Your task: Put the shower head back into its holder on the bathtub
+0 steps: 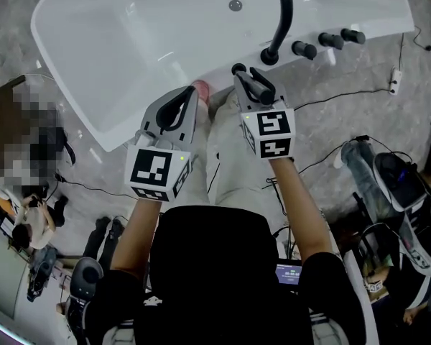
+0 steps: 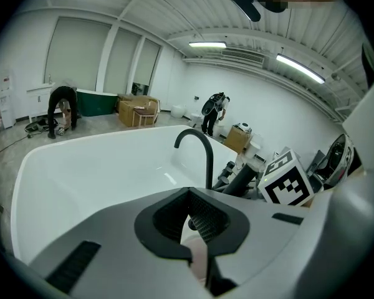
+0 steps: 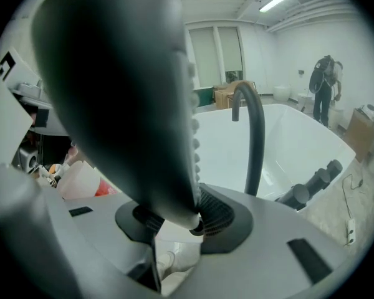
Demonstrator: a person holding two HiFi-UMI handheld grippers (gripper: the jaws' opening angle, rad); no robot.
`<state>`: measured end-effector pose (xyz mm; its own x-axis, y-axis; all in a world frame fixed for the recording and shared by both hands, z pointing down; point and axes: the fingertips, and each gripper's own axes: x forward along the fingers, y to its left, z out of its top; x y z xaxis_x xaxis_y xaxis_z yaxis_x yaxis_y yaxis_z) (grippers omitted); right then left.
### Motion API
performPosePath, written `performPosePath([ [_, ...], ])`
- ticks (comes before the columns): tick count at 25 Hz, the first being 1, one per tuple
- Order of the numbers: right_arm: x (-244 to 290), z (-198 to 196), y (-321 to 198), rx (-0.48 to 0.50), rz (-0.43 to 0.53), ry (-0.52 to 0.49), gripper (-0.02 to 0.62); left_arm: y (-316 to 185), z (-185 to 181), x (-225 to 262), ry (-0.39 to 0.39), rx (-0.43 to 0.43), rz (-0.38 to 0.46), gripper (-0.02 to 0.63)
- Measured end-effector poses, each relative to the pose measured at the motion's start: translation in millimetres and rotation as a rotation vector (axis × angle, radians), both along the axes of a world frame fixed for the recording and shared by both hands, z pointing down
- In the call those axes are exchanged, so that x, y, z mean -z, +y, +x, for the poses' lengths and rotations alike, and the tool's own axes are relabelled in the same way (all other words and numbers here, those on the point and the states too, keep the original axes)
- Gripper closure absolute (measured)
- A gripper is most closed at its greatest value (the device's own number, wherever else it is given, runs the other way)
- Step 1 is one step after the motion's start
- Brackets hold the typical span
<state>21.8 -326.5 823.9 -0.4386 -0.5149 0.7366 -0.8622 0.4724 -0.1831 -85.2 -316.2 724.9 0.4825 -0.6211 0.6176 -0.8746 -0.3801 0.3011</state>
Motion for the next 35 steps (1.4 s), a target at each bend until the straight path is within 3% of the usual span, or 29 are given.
performPosePath([
  [18,-45.7,-4.9,-4.6,0.049,-0.003,0.073,0.458,1.7,-2.2,-16.7,0.005,0.018,-0.020,0.592],
  [35,-42.9,-14.4,-1.8,0.085,0.040,0.066,0.460,4.6,-7.1,-18.6,0.011,0.024,-0.030,0.592],
])
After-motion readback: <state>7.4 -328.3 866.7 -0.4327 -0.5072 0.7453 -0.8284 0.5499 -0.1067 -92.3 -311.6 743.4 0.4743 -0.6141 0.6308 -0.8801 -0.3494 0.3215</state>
